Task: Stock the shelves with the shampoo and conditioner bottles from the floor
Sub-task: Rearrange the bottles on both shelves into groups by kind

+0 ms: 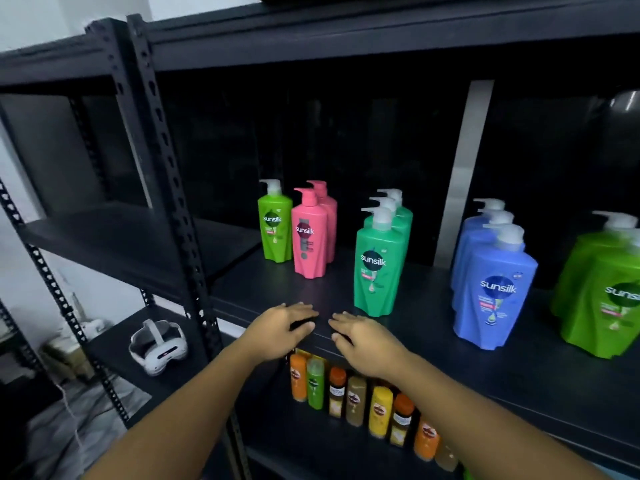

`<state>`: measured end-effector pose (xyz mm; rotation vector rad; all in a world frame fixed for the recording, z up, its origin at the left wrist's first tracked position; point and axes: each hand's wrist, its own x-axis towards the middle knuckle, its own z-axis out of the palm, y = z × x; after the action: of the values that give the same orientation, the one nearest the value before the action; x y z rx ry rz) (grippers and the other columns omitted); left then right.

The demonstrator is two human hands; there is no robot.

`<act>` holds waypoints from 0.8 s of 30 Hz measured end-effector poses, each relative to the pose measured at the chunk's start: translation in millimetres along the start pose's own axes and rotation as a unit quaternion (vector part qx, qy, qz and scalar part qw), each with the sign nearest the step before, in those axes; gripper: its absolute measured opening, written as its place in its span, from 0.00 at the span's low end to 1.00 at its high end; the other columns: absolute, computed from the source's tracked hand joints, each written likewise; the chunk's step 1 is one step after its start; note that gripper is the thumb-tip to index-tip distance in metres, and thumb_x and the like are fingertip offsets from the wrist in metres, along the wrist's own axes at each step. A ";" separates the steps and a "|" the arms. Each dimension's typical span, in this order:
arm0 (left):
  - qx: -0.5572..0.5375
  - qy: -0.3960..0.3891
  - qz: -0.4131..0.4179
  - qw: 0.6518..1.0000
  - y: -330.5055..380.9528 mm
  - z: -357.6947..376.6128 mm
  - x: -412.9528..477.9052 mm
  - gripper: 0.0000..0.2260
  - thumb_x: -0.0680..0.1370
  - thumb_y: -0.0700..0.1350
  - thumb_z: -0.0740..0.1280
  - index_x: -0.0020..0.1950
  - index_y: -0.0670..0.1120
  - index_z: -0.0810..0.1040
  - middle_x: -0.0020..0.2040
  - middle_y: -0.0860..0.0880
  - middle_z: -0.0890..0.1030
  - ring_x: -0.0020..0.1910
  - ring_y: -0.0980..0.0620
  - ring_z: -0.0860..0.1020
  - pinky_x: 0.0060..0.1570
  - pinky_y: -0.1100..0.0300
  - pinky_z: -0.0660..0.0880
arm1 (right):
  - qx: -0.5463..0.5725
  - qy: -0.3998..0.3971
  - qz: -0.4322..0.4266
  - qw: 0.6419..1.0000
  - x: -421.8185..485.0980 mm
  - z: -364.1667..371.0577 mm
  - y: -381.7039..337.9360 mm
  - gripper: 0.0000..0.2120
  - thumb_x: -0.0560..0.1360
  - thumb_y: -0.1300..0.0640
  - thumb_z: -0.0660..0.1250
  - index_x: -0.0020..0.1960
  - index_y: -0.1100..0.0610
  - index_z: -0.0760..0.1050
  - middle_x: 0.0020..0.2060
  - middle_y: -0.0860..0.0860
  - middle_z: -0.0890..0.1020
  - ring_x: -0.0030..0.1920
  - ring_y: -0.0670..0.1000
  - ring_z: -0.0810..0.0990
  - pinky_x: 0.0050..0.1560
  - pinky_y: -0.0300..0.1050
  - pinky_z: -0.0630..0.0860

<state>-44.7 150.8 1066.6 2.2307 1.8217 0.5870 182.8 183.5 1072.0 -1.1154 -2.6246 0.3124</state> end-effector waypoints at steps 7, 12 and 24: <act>-0.005 -0.004 -0.075 0.997 -48.4 -27.1 10.7 0.20 0.84 0.58 0.61 0.76 0.56 0.72 0.78 0.55 0.67 0.80 0.58 0.58 0.79 0.53 0.49 | -0.001 -0.075 0.026 0.997 51.5 4.4 -23.1 0.23 0.86 0.52 0.52 0.81 0.51 0.60 0.81 0.48 0.58 0.81 0.49 0.52 0.80 0.48 0.47; -0.009 -0.023 -0.087 0.996 -77.6 -38.0 25.3 0.22 0.83 0.61 0.61 0.76 0.58 0.70 0.80 0.56 0.65 0.81 0.57 0.56 0.80 0.50 0.47 | -0.036 -0.082 0.060 0.994 72.7 12.2 -30.5 0.25 0.86 0.47 0.47 0.82 0.50 0.54 0.82 0.47 0.54 0.82 0.50 0.49 0.81 0.53 0.45; 0.006 -0.035 -0.092 0.995 -103.0 -52.0 70.9 0.34 0.81 0.62 0.63 0.82 0.48 0.59 0.83 0.47 0.58 0.82 0.48 0.54 0.80 0.50 0.50 | -0.073 -0.048 0.085 0.993 73.2 23.4 -34.3 0.27 0.85 0.43 0.45 0.83 0.48 0.51 0.82 0.45 0.53 0.81 0.46 0.48 0.81 0.50 0.44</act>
<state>-147.2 237.4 1084.9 2.0342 1.9706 0.4597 103.4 211.2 1072.3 -1.4102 -2.6776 0.2152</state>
